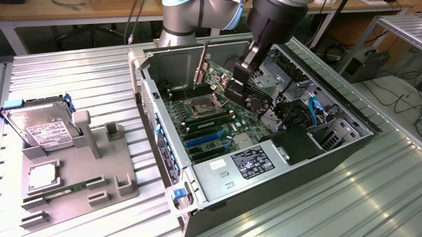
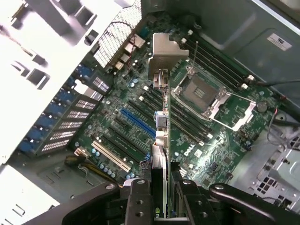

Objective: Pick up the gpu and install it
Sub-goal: 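Insert the gpu into the slot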

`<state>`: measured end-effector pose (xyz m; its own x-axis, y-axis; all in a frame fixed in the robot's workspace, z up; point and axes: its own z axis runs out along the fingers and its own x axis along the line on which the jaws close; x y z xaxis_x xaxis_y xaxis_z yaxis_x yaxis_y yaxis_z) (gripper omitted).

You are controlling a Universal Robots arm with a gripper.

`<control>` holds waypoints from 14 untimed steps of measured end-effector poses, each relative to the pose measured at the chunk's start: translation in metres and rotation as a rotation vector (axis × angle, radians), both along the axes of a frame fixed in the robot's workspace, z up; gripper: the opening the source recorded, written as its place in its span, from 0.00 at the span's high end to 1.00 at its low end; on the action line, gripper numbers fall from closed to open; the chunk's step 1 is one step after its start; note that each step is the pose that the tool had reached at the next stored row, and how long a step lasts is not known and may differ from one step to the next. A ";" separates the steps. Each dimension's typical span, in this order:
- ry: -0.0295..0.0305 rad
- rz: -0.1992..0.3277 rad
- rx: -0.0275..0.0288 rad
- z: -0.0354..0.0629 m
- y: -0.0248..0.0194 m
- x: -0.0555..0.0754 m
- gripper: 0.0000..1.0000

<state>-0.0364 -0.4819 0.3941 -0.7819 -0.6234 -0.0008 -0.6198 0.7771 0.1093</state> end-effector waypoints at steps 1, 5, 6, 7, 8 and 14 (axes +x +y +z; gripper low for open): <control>0.0000 0.019 0.0001 -0.0008 0.0000 0.000 0.74; -0.0006 0.093 0.0000 -0.0033 0.0000 0.000 0.74; -0.0008 0.113 -0.0001 -0.0039 0.0000 0.000 0.74; -0.0009 0.130 -0.0001 -0.0044 0.0000 0.000 0.74; -0.0011 0.149 0.0000 -0.0050 0.0000 0.000 0.74; -0.0017 0.263 0.0000 -0.0086 0.0000 0.000 0.74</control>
